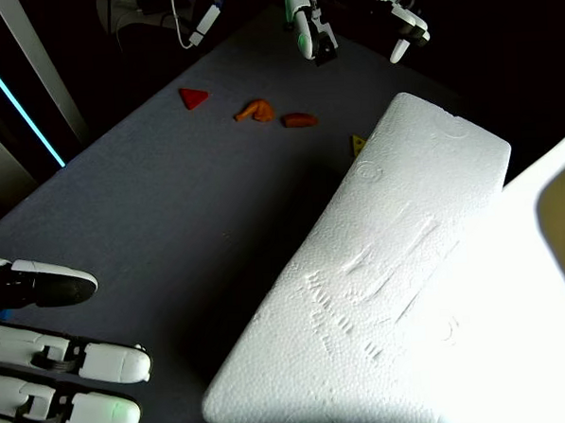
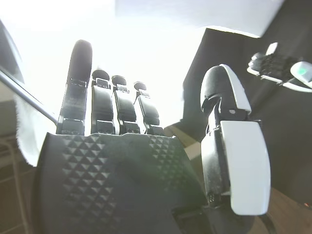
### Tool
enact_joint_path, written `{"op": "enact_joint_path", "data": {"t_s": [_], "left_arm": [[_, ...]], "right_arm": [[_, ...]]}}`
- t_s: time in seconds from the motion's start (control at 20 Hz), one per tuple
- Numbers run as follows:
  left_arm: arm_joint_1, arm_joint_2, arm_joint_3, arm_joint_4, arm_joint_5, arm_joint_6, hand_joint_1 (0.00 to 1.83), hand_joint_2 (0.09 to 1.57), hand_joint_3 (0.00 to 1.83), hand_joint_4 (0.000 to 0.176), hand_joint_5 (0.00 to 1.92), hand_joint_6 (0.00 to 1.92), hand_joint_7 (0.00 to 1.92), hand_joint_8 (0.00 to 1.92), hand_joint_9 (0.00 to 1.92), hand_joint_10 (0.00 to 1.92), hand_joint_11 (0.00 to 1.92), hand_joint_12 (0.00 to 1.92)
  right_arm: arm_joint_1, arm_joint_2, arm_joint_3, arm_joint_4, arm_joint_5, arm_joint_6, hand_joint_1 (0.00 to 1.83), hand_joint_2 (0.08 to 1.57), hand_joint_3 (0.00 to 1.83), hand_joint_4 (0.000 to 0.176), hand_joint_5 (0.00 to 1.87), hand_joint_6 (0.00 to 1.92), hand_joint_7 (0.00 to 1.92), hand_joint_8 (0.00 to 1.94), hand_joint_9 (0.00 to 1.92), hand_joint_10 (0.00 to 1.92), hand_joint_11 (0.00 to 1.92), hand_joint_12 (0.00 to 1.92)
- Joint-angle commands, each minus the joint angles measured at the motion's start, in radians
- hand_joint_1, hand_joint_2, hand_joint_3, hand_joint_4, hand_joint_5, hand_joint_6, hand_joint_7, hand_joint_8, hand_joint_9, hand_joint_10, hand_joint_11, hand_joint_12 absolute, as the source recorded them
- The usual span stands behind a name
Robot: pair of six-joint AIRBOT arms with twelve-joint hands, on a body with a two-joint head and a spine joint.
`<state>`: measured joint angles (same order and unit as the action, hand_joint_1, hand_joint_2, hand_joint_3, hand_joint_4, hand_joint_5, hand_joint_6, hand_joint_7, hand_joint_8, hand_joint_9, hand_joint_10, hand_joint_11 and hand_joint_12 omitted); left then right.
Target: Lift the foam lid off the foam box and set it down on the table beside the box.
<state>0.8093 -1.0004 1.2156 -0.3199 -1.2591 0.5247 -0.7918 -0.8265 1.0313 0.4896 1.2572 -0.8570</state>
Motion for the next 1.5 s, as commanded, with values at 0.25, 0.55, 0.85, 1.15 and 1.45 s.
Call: {"op": "enact_joint_path", "data": {"t_s": [0.25,0.55,0.85,1.15,1.45], "left_arm": [[-0.055,-0.037,0.065,-0.038,-0.034,-0.015,0.61,1.10,0.00,0.060,0.00,0.00,0.00,0.00,0.00,0.02,0.00,1.92],[-0.080,-0.075,0.123,-0.082,0.042,-0.020,0.69,1.06,0.00,0.059,0.00,0.00,0.00,0.00,0.00,0.00,0.00,1.83],[-0.099,-0.093,0.157,-0.116,0.102,-0.007,0.63,1.06,0.00,0.047,0.00,0.00,0.00,0.00,0.00,0.00,0.00,1.05],[-0.120,-0.124,0.199,-0.130,0.173,-0.011,0.61,1.05,0.00,0.000,0.00,0.00,0.00,0.00,0.00,0.00,0.00,0.01],[-0.158,-0.165,0.253,-0.113,0.265,-0.020,0.55,1.05,0.00,0.000,0.00,0.00,0.00,0.00,0.00,0.00,0.00,0.00]], "right_arm": [[0.084,-0.023,0.072,0.039,0.008,-0.027,0.64,1.15,0.00,0.021,0.00,0.00,0.00,0.00,0.00,0.00,0.00,1.92],[0.151,-0.066,0.144,0.079,-0.118,-0.067,0.66,1.13,0.00,0.030,0.00,0.00,0.00,0.00,0.07,1.39,0.00,1.92],[0.223,-0.110,0.210,0.101,-0.222,-0.087,0.62,1.12,0.00,0.000,0.00,0.00,0.00,0.00,0.00,0.01,0.00,1.41],[0.229,-0.115,0.229,0.132,-0.239,-0.089,0.57,1.14,0.00,0.000,0.00,0.00,0.00,0.00,0.00,0.00,0.00,1.17],[0.240,-0.137,0.258,0.152,-0.278,-0.088,0.57,1.13,0.00,0.000,0.00,0.00,0.00,0.00,0.00,0.00,0.00,1.14]]}}
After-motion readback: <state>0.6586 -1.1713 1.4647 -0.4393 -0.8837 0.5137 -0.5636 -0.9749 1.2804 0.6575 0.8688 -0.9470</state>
